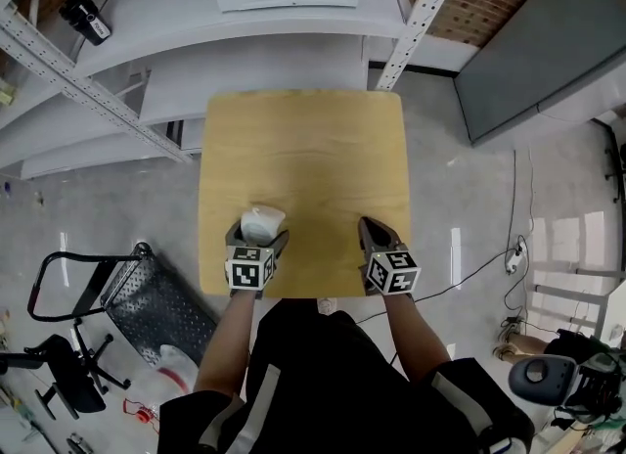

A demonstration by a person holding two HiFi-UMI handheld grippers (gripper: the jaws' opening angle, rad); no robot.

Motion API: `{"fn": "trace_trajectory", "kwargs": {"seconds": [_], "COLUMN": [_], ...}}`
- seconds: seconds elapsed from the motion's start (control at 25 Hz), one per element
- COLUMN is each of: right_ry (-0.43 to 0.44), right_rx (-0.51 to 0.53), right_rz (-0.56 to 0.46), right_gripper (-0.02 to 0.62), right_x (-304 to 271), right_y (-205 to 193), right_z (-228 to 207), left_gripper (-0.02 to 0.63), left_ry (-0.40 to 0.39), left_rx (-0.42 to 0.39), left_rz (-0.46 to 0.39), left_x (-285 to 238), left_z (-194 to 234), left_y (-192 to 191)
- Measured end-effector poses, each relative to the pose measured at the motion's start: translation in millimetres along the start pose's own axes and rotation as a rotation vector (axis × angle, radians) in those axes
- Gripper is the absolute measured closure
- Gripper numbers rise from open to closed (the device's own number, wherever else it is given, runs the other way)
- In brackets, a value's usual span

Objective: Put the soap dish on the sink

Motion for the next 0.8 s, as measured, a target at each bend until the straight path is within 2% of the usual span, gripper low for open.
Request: {"fn": "trace_trajectory", "kwargs": {"seconds": [0.32, 0.8], "right_ry": [-0.023, -0.032], "right_rx": [-0.003, -0.035], "right_rz": [0.046, 0.063], "right_gripper": [0.589, 0.589], "right_x": [-3, -6], "right_y": [-9, -11], "right_z": [-2, -1], "left_gripper": [0.136, 0.135], "left_ry": [0.036, 0.062], "left_rx": [-0.02, -0.032], "left_rz": [0.093, 0.16], "left_x": [-22, -43], "left_z": [0, 6], "left_y": [-5, -11]}}
Point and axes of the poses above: the fingertips, and each gripper's own axes: x backward along the fingers, z to its left, y out of its top, the point moved 10 cm from there along x, backward along the fingers, and after that the axes turned 13 degrees about x, right-handed, at the moved point
